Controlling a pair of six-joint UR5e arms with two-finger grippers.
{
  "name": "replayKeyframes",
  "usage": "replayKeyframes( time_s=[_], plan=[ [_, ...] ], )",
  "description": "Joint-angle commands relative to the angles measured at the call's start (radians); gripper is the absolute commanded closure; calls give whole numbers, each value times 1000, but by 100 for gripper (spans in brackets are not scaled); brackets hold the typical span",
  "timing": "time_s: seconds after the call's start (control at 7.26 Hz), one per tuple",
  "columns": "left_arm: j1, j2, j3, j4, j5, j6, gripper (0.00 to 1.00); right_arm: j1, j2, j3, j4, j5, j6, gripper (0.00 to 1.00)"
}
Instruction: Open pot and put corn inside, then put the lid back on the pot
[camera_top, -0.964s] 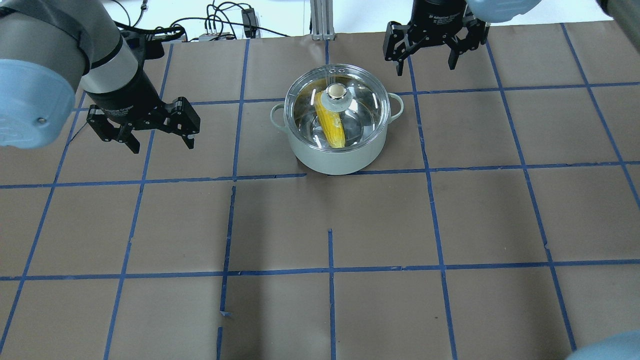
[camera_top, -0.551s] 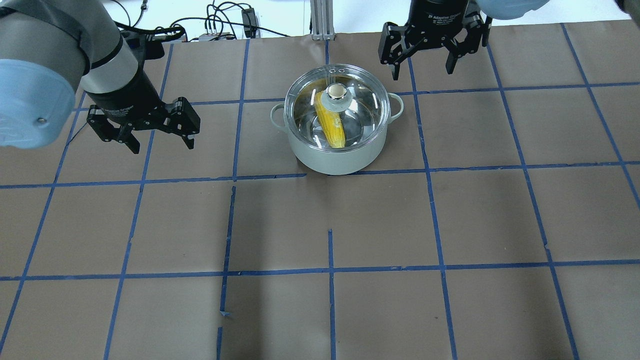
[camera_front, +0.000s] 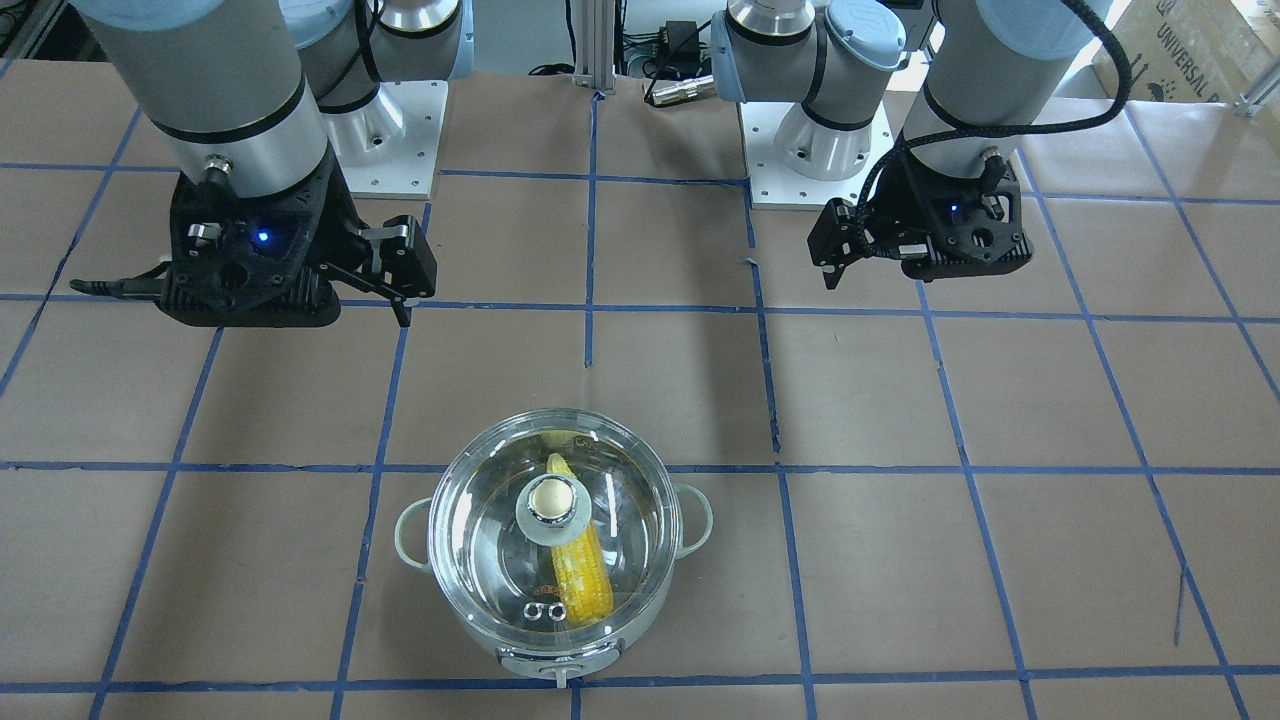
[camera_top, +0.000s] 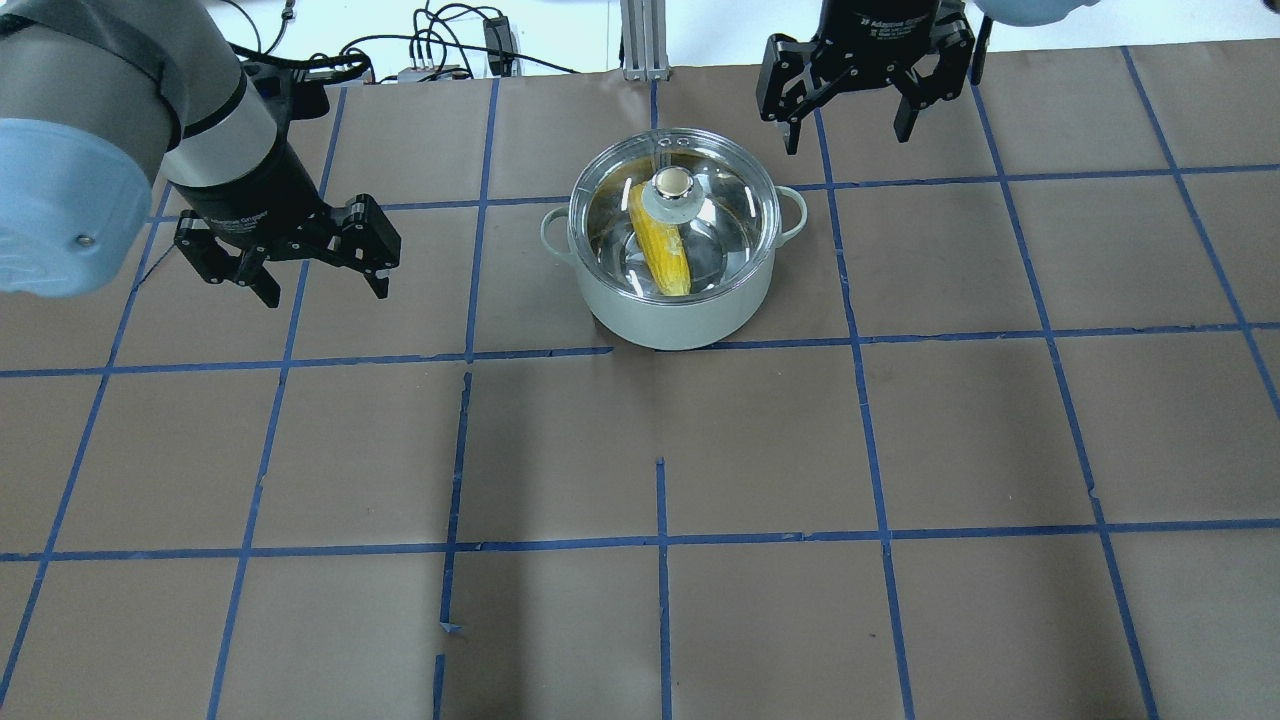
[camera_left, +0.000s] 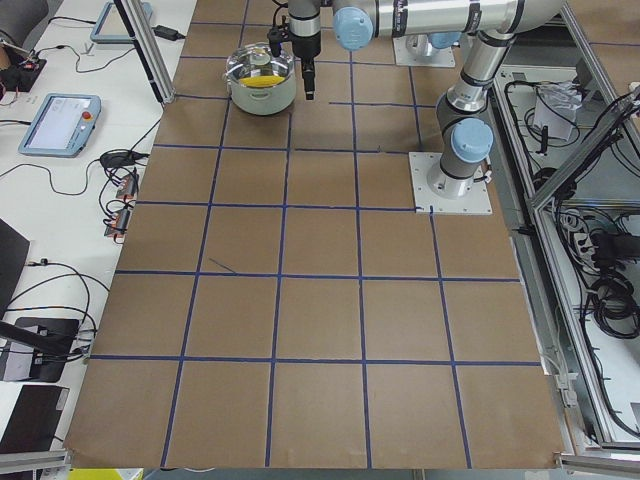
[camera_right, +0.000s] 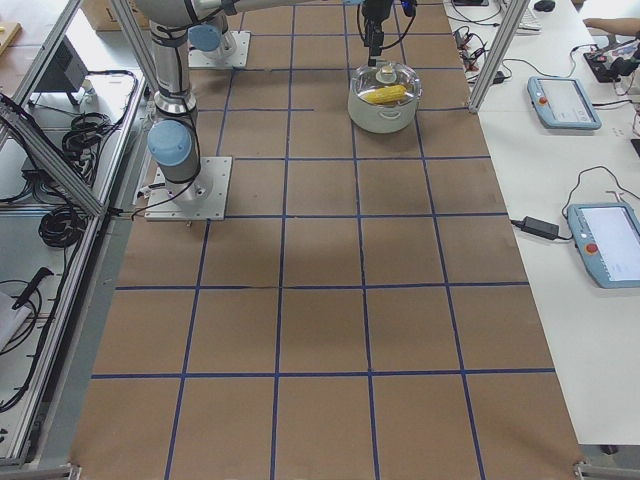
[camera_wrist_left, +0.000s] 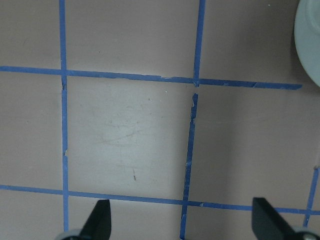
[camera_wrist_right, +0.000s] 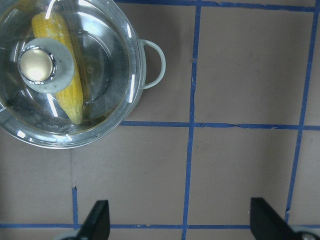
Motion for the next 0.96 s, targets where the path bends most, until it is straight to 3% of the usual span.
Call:
replayKeyframes(
  time_s=[0.0, 0.83],
  plan=[
    [0, 1, 0, -1, 0, 0, 0, -4, -5, 7, 34, -5, 5, 0],
    [0, -2, 0, 1, 0, 0, 0, -7, 38, 15, -44, 6, -4, 0]
  ],
)
